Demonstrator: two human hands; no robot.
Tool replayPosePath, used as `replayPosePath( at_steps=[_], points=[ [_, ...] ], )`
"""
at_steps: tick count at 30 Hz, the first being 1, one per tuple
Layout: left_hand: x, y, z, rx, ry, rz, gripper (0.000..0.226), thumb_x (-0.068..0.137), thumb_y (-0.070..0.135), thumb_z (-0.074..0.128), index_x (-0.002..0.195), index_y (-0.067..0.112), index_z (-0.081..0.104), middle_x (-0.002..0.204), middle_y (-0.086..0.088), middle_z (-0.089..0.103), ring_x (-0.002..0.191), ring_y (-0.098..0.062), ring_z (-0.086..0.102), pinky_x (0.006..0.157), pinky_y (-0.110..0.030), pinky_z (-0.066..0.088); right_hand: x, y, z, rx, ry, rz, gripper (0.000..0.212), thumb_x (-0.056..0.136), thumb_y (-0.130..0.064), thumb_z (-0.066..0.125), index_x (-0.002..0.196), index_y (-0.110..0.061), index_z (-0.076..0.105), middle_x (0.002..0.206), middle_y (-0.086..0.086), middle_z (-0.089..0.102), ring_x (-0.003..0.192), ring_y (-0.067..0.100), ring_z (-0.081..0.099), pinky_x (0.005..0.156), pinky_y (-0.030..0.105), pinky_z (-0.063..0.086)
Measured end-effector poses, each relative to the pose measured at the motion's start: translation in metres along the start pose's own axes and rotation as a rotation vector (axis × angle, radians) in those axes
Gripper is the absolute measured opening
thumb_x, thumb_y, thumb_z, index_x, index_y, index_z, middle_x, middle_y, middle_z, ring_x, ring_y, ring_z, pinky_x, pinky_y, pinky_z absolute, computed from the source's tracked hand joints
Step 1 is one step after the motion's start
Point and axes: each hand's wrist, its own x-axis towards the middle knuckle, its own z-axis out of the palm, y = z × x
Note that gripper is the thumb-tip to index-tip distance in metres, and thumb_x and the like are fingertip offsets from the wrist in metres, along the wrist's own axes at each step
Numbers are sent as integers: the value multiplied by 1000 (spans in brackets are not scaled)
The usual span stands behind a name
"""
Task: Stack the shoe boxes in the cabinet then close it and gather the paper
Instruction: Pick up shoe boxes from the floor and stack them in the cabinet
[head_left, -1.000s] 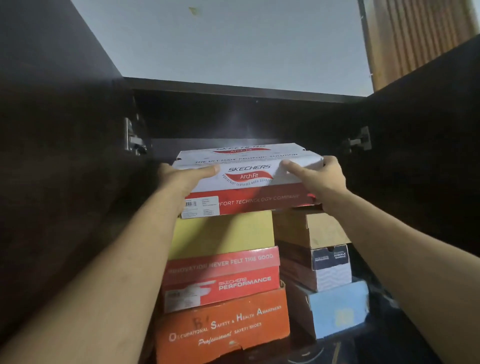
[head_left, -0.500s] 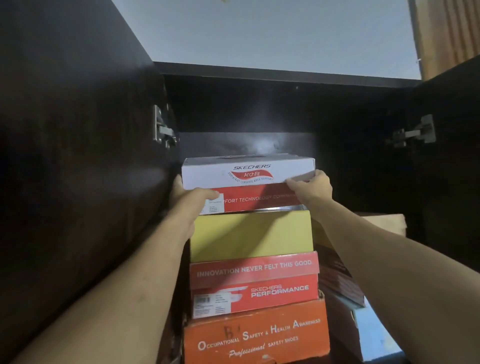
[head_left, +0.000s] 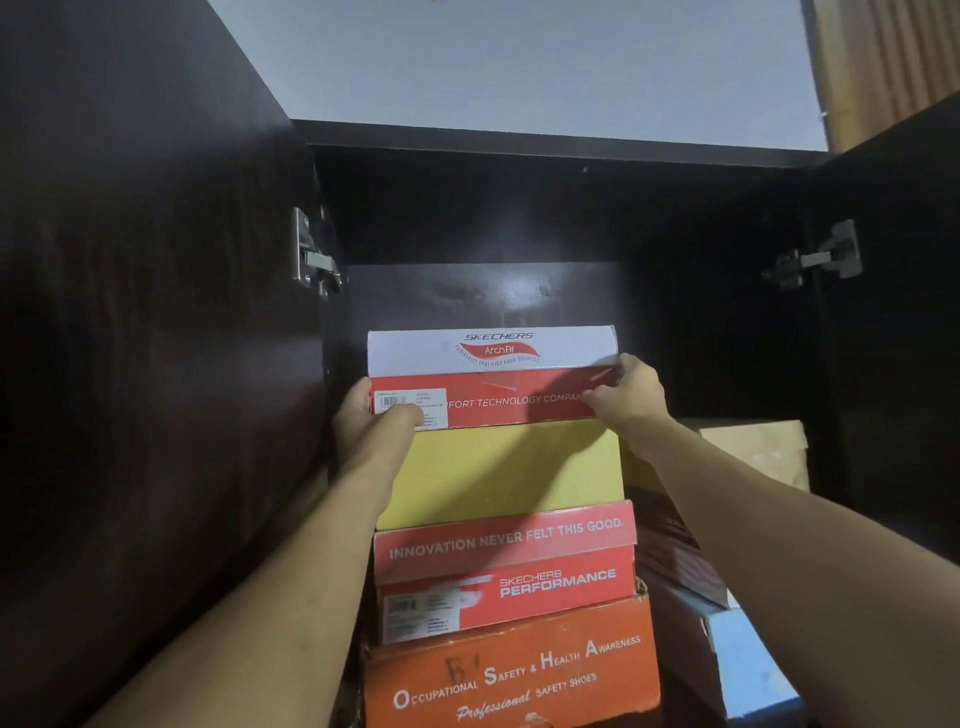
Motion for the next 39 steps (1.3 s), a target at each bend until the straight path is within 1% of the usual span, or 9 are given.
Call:
replayPosePath(
  at_steps=[4,6,9,11,16,19,26,30,39],
  points=[
    [3,-4,5,152,8,23,43,68,11,67,108,25,59,104,7,70,96,-18,66,87,-35,53,-7,1,-7,-83,-106,-14,42,82,-5,68,120,-11,50,110,5,64,99,21,64,66,25,50],
    [0,-3,11,340,85,97,62,62,23,67,122,25,51,133,-2,55,121,-26,54,101,-41,46,-13,-2,-15,-120,-113,-11,51,86,-5,67,131,-12,43,121,8,61,102,20,61,62,21,48],
    [-24,-4,31,559,165,281,83,71,21,70,145,14,33,161,-11,17,148,-26,14,119,-46,15,-23,-6,-39,-166,-65,-3,71,89,-5,64,149,-11,27,144,12,48,125,28,52,87,33,52],
    [-51,-4,50,617,135,392,78,75,20,70,144,11,36,160,-11,21,148,-26,13,120,-46,9,-31,-6,-65,-211,-53,2,71,88,-3,63,150,-11,29,146,13,46,131,29,48,101,37,47],
    [-116,-8,117,523,-385,283,47,76,18,66,122,15,60,126,-8,63,116,-29,56,95,-35,46,-65,-7,-154,-408,-131,68,53,89,-10,65,139,-9,46,122,13,63,103,25,66,85,41,59],
    [-163,-9,158,496,-771,225,36,79,21,70,113,13,64,114,-7,67,100,-25,62,74,-31,48,-98,-2,-214,-543,-183,185,38,89,-9,66,126,-7,57,106,17,68,91,25,71,78,43,61],
    [-303,7,250,435,-1345,206,48,72,41,79,113,20,67,113,2,65,103,-17,61,88,-28,46,-184,31,-369,-824,-206,448,29,87,-19,71,112,-5,66,97,12,72,83,25,74,75,44,62],
    [-396,22,296,450,-1647,247,47,76,40,77,116,18,67,98,-1,67,95,-18,64,74,-32,56,-233,59,-463,-888,-208,650,28,86,-22,73,110,-7,69,107,10,72,87,24,73,76,44,62],
    [-592,-5,395,412,-2022,254,68,78,44,75,135,13,53,129,-3,58,109,-25,60,88,-39,55,-350,148,-633,-906,46,1018,37,89,-24,70,115,2,65,112,17,69,93,29,72,82,50,59]
  ],
)
